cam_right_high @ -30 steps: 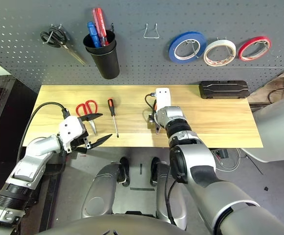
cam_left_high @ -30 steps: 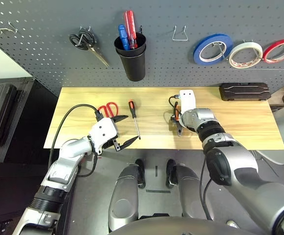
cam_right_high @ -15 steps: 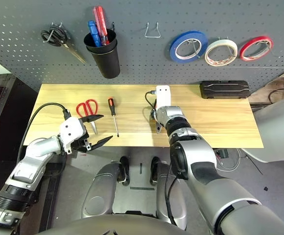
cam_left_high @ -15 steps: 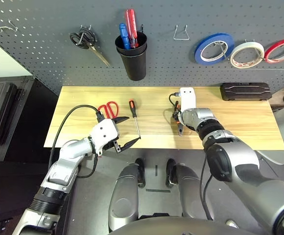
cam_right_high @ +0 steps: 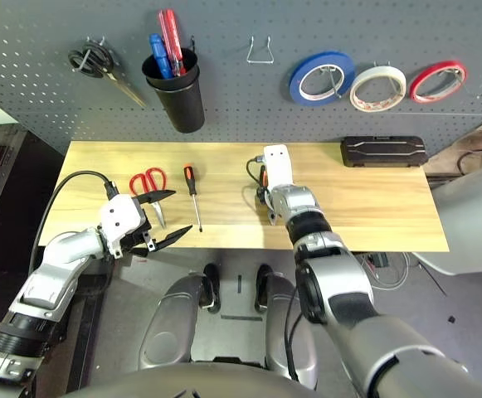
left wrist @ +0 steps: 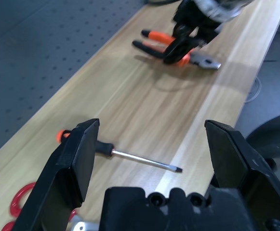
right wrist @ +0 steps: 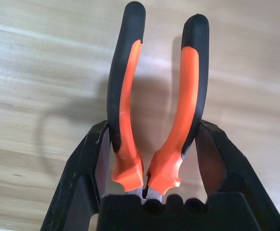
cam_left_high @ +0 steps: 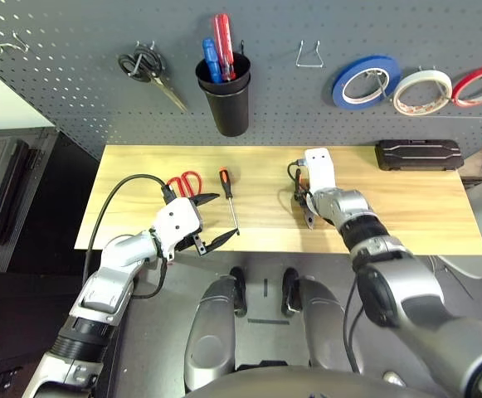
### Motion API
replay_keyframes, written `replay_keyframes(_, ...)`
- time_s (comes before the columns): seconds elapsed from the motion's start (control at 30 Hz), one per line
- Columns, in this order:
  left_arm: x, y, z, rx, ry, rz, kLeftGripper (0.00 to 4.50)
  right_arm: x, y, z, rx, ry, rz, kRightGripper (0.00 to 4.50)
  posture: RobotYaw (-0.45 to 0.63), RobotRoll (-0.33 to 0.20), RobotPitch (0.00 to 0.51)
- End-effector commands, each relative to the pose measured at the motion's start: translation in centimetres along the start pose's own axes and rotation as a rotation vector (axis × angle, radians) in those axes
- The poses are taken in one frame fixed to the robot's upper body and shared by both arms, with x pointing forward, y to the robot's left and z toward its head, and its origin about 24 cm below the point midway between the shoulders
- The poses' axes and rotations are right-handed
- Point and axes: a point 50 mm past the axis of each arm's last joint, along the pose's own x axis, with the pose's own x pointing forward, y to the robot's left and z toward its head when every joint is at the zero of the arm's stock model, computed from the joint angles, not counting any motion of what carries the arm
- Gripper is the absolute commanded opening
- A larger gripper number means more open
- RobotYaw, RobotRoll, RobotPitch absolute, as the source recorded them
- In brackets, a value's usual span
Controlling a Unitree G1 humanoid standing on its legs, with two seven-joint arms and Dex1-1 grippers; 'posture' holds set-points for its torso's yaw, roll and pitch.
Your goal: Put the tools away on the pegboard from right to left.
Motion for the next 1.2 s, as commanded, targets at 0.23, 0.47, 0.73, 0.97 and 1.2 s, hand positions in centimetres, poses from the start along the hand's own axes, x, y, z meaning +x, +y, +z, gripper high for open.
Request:
replay_keyframes(0.23, -0.5, -0.1, 1.0, -0.007, -0.059, 0.042, 4.50, -5.3, -2.3, 2.9, -0.262, -0.427, 0.103, 2.86, 0.17, 0.000, 0.223)
replay_keyframes(0.47, -0.9, 0.6, 2.3, -0.046, -0.137, 0.129, 4.50, -7.7, -3.8, 2.8, -0.428, -0.669, 0.143, 2.86, 0.16, 0.000, 0.203)
replay_keyframes(0.73, -1.6, 1.4, 4.5, -0.100, -0.227, 0.218, 4.50, -9.5, -5.1, 3.6, -0.449, -0.865, 0.040, 2.86, 0.16, 0.000, 0.199)
replay_keyframes(0.97, -2.0, 1.5, 6.4, -0.085, -0.291, 0.235, 4.50, -10.8, -5.0, 4.9, -0.449, -0.994, -0.015, 2.86, 0.16, 0.000, 0.201)
replay_keyframes(1.2, -2.1, 1.3, 8.1, -0.046, -0.357, 0.232, 4.50, -12.4, -5.0, 6.6, -0.445, -1.129, -0.070, 2.86, 0.17, 0.000, 0.209)
